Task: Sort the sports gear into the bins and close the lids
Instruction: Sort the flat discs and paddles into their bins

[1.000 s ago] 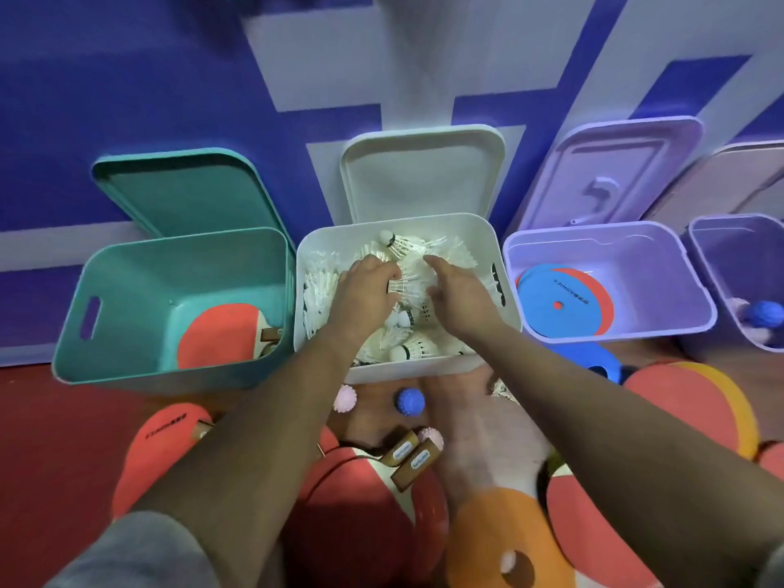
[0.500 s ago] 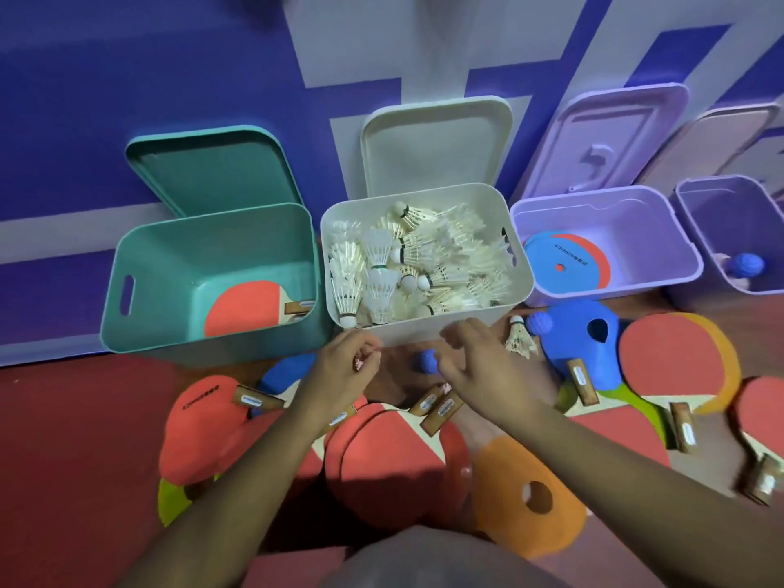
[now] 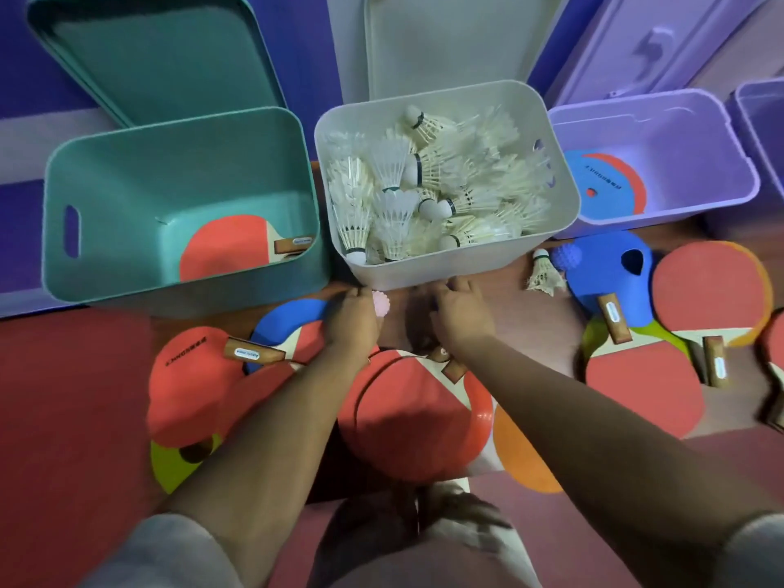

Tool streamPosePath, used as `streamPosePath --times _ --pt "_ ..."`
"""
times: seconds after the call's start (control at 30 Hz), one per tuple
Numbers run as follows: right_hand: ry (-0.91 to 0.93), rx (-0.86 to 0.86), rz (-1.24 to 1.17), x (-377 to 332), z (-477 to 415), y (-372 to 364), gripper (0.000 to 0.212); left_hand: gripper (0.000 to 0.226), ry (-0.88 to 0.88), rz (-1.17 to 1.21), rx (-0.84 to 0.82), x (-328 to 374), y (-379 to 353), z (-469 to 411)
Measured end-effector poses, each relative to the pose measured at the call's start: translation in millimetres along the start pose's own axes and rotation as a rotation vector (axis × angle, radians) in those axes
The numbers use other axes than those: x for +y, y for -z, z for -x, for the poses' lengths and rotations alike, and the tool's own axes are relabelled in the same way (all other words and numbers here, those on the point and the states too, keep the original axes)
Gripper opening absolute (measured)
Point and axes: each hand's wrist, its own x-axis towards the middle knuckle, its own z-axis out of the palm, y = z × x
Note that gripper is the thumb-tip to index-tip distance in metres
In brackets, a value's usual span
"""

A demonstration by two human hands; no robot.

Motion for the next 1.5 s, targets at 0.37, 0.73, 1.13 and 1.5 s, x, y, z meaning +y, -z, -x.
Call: streamPosePath --times 0.37,0.73,1.13,1.5 --pt "-0.002 0.011 -0.173 7.1 7.5 16.5 0.037 0.038 -0.142 0.373 0.048 -6.9 8.3 12.8" --pt "0.066 0.252 -0.466 57.6 83.6 137.0 0.048 0.053 -0.304 0.785 -0.045 86.9 69.7 48.7" --pt "0.034 0.415 -0.528 248.3 87.9 261.0 0.045 0.040 -0.431 0.764 0.167 310.1 105.1 30.7" --pt "-0.091 0.376 -0.485 451.1 39.3 305.4 0.050 0.036 -0.406 0.692 0.067 515.4 33.4 -5.9"
